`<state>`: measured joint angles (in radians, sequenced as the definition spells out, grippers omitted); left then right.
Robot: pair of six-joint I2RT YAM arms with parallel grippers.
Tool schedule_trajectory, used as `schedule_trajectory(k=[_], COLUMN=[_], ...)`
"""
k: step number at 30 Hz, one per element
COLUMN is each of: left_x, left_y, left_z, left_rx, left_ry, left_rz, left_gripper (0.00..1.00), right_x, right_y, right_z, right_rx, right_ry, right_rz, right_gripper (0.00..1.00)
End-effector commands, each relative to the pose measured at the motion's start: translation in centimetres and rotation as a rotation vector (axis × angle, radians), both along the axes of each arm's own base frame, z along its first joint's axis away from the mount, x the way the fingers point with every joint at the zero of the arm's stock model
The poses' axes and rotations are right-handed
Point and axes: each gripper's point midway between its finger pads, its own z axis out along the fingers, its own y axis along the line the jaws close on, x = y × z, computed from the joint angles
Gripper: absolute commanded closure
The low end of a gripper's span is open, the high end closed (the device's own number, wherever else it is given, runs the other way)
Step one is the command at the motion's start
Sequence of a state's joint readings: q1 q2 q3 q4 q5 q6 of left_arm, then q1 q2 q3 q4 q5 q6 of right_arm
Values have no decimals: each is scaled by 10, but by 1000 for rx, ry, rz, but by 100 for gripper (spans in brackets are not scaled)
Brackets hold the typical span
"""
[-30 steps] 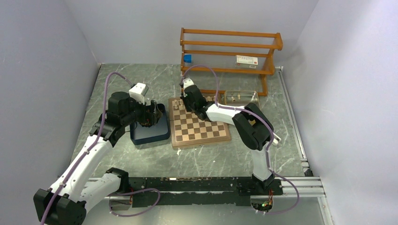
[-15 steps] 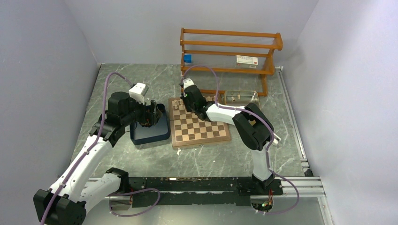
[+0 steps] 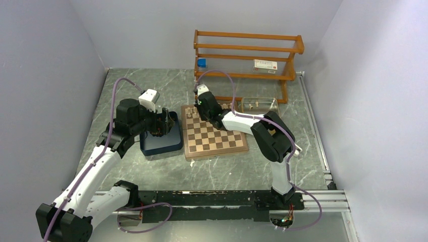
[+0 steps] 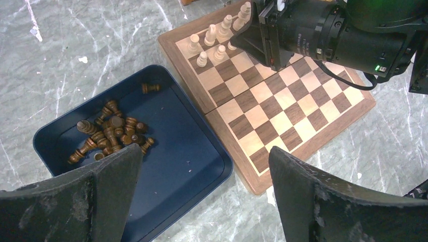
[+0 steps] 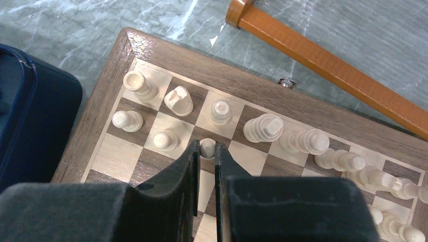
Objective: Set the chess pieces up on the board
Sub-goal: Place the chess piece on the chessboard.
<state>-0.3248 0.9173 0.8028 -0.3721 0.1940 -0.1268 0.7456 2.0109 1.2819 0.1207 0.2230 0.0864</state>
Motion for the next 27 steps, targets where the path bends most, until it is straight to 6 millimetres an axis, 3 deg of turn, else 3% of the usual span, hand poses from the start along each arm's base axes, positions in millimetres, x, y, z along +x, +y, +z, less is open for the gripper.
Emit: schedule_trajectory(k=[1,5,12,18,22,27], left_x=[0,-1,-1,-1,-1,-1], left_y=[-3,-3,-3,-3,-3,-3], left_z=[9,9,9,8,9,8], left_rx=[-2,-1,-2,-2,0,-2], left_ry=[-28,-26,-27,-27,-29,-27], left_rz=[-16,-16,-17,-19,-18,-22], left_gripper=[0,0,0,0,0,0], right_x=[-9,-9,-5,-5,-10,-16], right_y=[-8,-8,-3,-1,0,-12], right_z=[-3,-7,-2,11,29,72], right_rx=[-33,-34,-14,8,38,79], right_ry=[32,34,26,8,-1,-47], right_rz=[-8,-10,-10,-5,14,12], right_gripper=[93,88,70,65,65,64])
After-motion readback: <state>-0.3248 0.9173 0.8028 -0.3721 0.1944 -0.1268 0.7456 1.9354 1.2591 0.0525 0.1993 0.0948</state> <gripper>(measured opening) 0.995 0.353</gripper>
